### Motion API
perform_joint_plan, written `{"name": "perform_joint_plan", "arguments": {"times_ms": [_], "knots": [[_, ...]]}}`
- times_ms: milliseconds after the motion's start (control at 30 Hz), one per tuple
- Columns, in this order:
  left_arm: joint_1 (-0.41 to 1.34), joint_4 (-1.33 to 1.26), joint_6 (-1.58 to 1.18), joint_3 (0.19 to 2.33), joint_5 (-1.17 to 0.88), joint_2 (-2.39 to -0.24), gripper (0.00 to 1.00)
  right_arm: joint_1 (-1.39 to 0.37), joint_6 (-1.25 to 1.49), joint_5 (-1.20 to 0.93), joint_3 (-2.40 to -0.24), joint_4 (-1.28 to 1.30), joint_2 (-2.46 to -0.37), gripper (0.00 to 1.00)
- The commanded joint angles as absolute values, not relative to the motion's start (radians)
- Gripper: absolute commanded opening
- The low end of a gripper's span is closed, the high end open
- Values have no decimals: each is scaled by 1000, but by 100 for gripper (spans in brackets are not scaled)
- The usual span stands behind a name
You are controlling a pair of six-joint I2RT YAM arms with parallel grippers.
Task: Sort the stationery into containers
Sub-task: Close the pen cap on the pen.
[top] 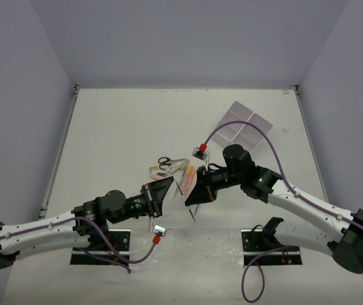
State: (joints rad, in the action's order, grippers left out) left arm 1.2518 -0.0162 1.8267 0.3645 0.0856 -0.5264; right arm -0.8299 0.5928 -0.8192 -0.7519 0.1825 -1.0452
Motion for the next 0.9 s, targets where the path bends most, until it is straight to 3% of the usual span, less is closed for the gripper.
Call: {"name": "perform_joint_plan", "arguments": {"times_ms": [0, 867], "knots": [[1255, -33, 1843, 378, 101, -531, 0, -828, 572, -803, -809, 191, -1027, 0], [1255, -57, 1828, 384, 107, -539, 0, -830, 569, -818, -793, 184, -1045, 0]]}}
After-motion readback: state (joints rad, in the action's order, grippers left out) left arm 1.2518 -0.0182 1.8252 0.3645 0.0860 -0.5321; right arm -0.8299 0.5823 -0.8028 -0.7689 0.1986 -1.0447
